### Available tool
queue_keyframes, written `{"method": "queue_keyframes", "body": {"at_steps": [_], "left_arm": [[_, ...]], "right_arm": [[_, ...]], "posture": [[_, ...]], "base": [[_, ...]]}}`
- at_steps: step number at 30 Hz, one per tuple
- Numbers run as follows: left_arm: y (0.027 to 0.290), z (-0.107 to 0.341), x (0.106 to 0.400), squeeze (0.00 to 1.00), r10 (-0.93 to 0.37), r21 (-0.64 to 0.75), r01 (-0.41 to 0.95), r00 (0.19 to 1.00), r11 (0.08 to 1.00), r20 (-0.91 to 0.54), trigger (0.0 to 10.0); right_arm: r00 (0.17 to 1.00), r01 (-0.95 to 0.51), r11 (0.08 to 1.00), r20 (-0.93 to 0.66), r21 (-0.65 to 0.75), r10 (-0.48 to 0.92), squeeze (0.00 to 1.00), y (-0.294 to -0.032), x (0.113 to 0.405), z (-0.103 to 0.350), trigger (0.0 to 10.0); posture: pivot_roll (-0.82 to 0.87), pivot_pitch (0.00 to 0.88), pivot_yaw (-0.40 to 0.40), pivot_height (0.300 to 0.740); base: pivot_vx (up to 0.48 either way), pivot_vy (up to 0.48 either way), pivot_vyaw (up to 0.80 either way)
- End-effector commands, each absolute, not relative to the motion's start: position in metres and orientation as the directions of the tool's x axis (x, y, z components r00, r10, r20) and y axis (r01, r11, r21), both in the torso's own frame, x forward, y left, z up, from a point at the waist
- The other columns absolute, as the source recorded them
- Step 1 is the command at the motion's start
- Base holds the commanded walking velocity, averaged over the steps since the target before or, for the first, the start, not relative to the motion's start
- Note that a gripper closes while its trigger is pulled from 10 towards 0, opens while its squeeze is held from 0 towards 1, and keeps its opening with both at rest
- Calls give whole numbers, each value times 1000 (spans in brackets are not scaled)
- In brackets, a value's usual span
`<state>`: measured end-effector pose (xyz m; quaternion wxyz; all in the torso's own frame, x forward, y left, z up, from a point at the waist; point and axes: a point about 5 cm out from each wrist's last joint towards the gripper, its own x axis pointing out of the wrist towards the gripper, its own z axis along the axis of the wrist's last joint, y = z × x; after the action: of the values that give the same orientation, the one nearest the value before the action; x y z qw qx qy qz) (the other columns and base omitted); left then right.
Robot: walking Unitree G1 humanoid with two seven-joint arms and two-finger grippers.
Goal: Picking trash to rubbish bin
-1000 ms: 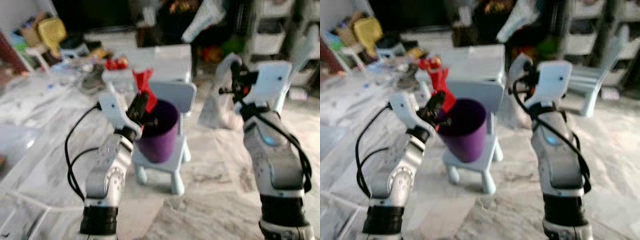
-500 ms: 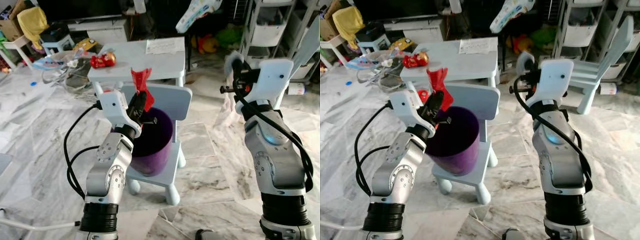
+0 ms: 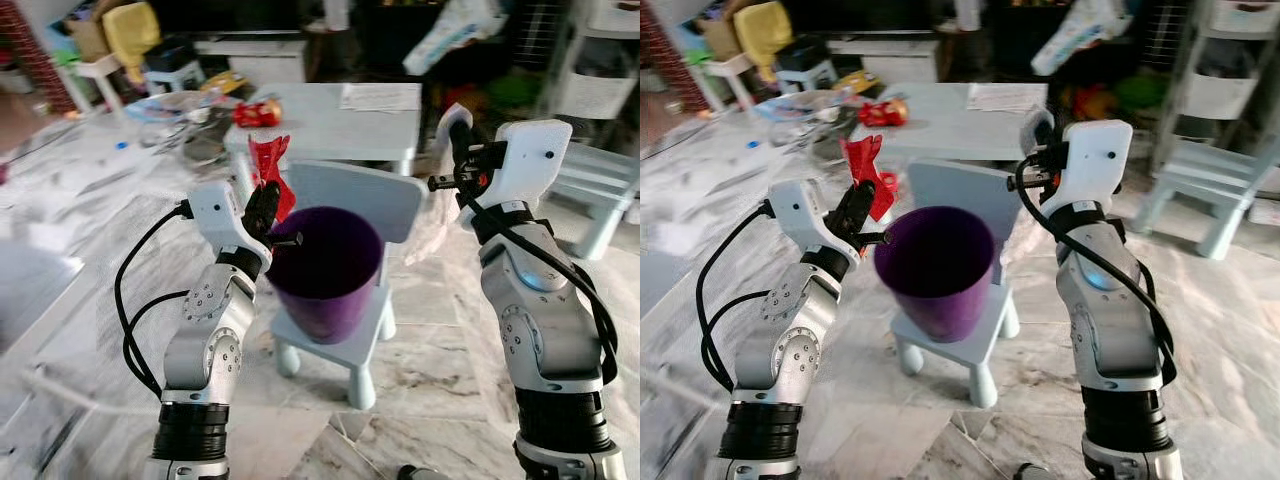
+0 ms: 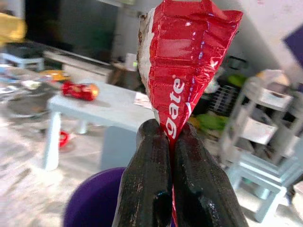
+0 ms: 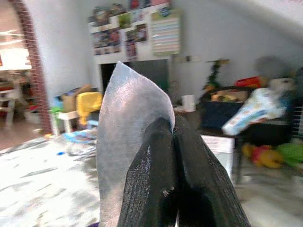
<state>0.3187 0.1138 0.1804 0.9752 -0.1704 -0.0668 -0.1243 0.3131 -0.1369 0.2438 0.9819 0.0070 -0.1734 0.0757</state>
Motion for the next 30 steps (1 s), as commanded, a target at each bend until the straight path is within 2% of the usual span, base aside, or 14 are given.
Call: {"method": "queue_keyframes", "body": {"at_steps": [1,5,9,23,30], "left_arm": [[114,182,319,0,-224,-305,272,957,913,183,10000],[114,182,319,0,-229,-306,277,956,911,185,10000],[113,182,318,0,-240,-301,289,952,909,188,10000],[111,181,319,0,-238,-310,286,954,907,183,10000],[113,178,320,0,-218,-309,259,963,915,161,10000]], "right_arm": [[917,-159,987,369,-9,151,0,-137,314,250,10000],[917,-159,987,370,-2,148,0,-137,315,251,10000],[917,-160,987,370,1,148,0,-136,316,250,10000],[918,-177,984,360,1,165,0,-134,315,247,10000],[915,-207,978,353,-11,197,0,-130,313,245,10000]], "posture": [[-79,91,100,740],[-78,94,108,740],[-76,95,110,740],[-79,96,107,740],[-80,97,104,740]], "base": [[0,0,0],[0,0,0],[307,0,0],[476,0,0],[0,0,0]]}}
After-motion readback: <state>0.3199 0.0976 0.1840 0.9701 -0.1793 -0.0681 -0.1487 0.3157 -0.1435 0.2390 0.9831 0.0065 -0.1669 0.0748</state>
